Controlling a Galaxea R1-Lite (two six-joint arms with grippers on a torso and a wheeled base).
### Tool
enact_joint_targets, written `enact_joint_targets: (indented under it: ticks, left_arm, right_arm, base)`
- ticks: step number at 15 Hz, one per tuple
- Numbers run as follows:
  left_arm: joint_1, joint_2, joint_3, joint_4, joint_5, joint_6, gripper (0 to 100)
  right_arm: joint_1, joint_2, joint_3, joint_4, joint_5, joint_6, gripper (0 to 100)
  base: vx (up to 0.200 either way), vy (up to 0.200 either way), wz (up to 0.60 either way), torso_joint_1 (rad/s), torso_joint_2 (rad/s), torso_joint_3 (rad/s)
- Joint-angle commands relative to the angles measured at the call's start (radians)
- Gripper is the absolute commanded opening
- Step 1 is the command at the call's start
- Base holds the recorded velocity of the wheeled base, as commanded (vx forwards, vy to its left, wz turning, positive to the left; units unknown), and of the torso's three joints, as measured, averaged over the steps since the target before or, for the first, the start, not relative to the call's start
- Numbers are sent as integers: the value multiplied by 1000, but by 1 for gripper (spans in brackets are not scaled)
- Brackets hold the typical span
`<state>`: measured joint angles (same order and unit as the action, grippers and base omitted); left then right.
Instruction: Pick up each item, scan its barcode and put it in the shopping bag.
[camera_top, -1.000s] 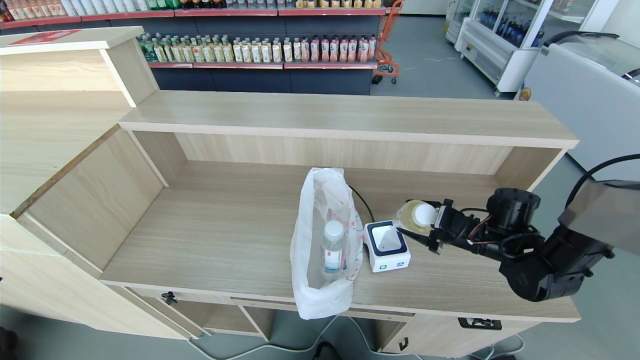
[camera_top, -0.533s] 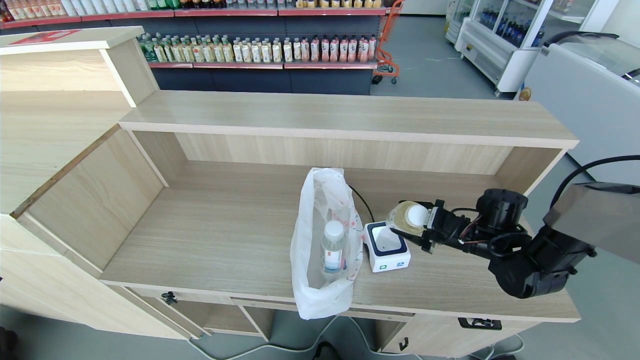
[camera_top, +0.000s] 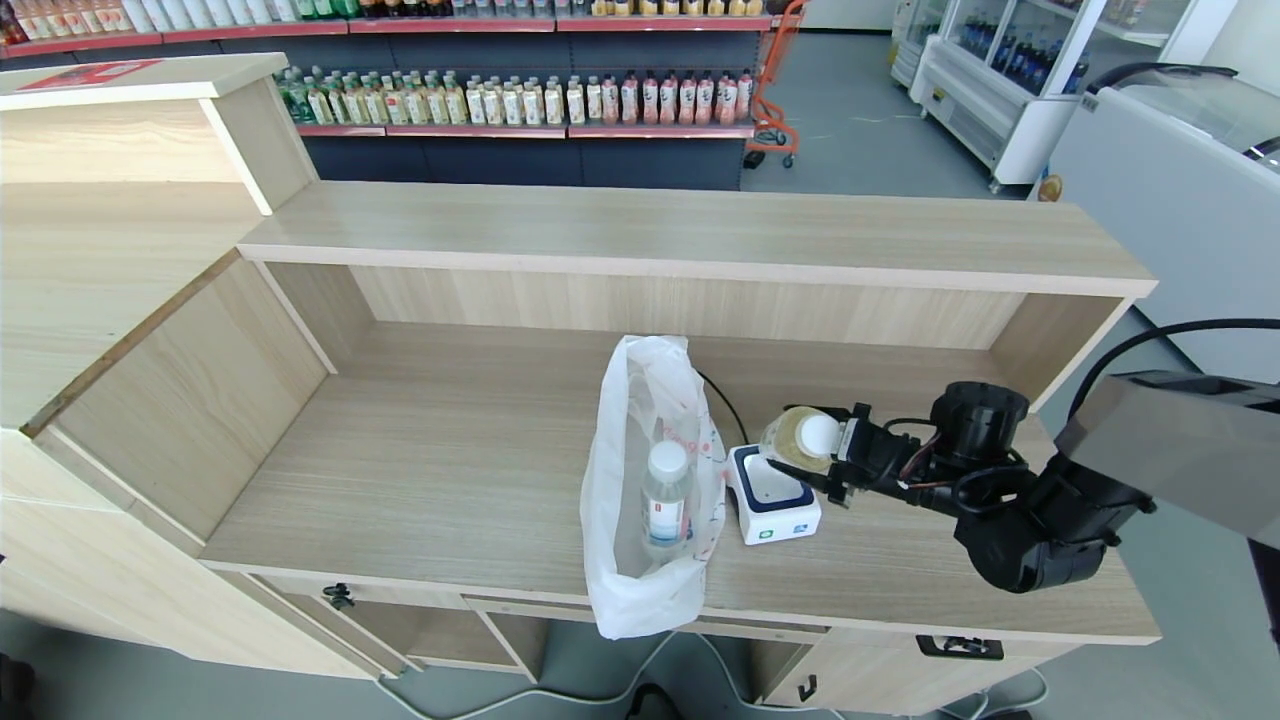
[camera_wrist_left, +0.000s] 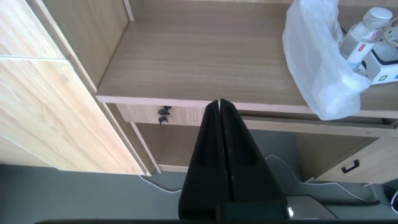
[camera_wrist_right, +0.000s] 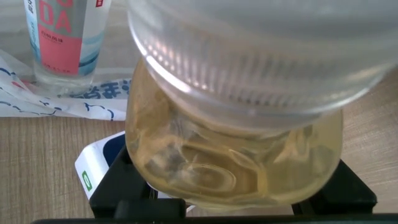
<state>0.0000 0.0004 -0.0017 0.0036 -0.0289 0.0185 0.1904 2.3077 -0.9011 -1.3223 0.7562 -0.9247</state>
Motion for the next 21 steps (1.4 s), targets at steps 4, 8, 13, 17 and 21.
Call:
enact_joint_targets:
  ticks: [4, 8, 13, 17, 21]
  left_arm:
    - [0, 0, 0, -1, 0, 0, 0]
    - [0, 0, 0, -1, 0, -2, 0]
    - [0, 0, 0, -1, 0, -2, 0]
    - [0, 0, 0, -1, 0, -2, 0]
    - [0, 0, 0, -1, 0, -3, 0]
  right_arm:
    - [6, 30, -33, 0, 0, 0, 0]
    - [7, 32, -35, 0, 0, 1, 0]
    - [7, 33, -44, -3, 11, 10, 0]
    - [17, -50, -76, -17, -9, 162, 0]
    - [26, -275, -16, -14, -362, 652, 0]
  base:
    - [0, 0, 0, 0, 0, 0]
    - [0, 0, 0, 0, 0, 0]
    - [0, 0, 0, 0, 0, 0]
    - [0, 0, 0, 0, 0, 0]
    - [0, 0, 0, 0, 0, 0]
